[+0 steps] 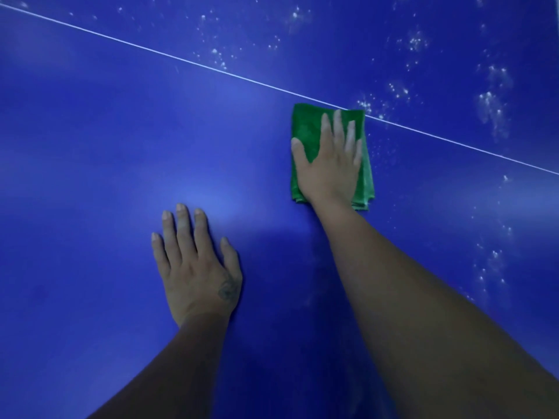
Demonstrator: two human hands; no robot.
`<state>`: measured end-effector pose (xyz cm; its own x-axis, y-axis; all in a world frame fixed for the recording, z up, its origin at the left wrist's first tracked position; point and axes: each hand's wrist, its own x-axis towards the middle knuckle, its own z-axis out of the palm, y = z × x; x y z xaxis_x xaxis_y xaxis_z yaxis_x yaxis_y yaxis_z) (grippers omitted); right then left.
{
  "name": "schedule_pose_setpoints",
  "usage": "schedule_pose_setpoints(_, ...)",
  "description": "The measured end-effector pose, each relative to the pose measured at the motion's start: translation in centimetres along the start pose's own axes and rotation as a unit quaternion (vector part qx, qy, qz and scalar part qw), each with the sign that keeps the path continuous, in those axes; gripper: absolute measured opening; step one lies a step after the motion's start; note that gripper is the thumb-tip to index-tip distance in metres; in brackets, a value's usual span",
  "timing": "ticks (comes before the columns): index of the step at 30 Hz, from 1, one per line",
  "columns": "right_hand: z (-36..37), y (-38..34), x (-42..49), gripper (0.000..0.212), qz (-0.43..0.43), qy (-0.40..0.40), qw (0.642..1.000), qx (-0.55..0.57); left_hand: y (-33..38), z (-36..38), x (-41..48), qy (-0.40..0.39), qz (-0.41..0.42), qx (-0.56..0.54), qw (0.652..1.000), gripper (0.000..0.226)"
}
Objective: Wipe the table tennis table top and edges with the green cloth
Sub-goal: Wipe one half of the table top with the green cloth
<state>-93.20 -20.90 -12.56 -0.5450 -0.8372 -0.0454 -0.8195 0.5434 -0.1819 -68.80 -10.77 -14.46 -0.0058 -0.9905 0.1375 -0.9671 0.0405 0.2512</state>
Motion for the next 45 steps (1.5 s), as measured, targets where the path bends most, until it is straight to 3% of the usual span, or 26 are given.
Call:
schedule_pose_setpoints(2,0.3,-2.2,0.1,0.086,0.077,0.004,0.997,0.004,0.1,-0.2,0.0,0.0,0.001,-0.004,1.0,0.067)
schedule_pose_setpoints(4,0.5,-4.3,0.2,0.089,0.099,-0.01,0.995,0.0,0.1,-0.3,0.0,0.004,0.005,-0.004,1.0,0.066)
schedule_pose_setpoints(9,0.4,-4.1,0.0,0.088,-0.115,-0.07,0.99,-0.035,0.3,-0.6,0.1,0.005,0.001,-0.006,1.0,0.065)
schedule_pose_setpoints(13,-0.8,0.8,0.9,0.084,-0.178,-0.061,0.98,-0.058,0.4,-0.6,0.1,0.008,0.0,-0.011,1.0,0.065)
schedule_pose_setpoints(20,-2.7,9.6,1.0,0.088,0.054,-0.026,0.997,-0.043,0.4,-0.4,-0.1,0.026,0.001,-0.02,0.999,0.063)
schedule_pose_setpoints(25,-2.1,6.7,0.9,0.089,0.184,-0.021,0.983,-0.016,0.5,-0.6,-0.1,0.018,-0.004,-0.024,1.0,0.064)
schedule_pose_setpoints(27,-1.5,3.3,0.3,0.089,0.179,-0.013,0.984,0.0,0.5,-0.6,-0.1,0.015,-0.003,-0.025,1.0,0.064)
schedule_pose_setpoints(31,0.2,-2.2,-4.4,0.089,0.038,-0.012,0.999,-0.017,0.4,-0.5,-0.2,0.025,0.0,-0.027,0.999,0.064)
schedule_pose_setpoints(36,-0.5,3.4,-6.9,0.09,-0.068,-0.039,0.994,-0.081,0.4,-0.5,-0.2,0.032,0.003,-0.027,0.999,0.063)
schedule_pose_setpoints(41,-2.8,12.2,-5.1,0.089,0.106,-0.032,0.991,-0.075,0.1,-0.2,-0.2,0.03,0.002,-0.015,0.999,0.064)
schedule_pose_setpoints(45,-1.9,8.1,-5.0,0.089,0.208,-0.017,0.978,-0.029,0.0,-0.1,-0.3,0.031,0.007,-0.014,0.999,0.064)
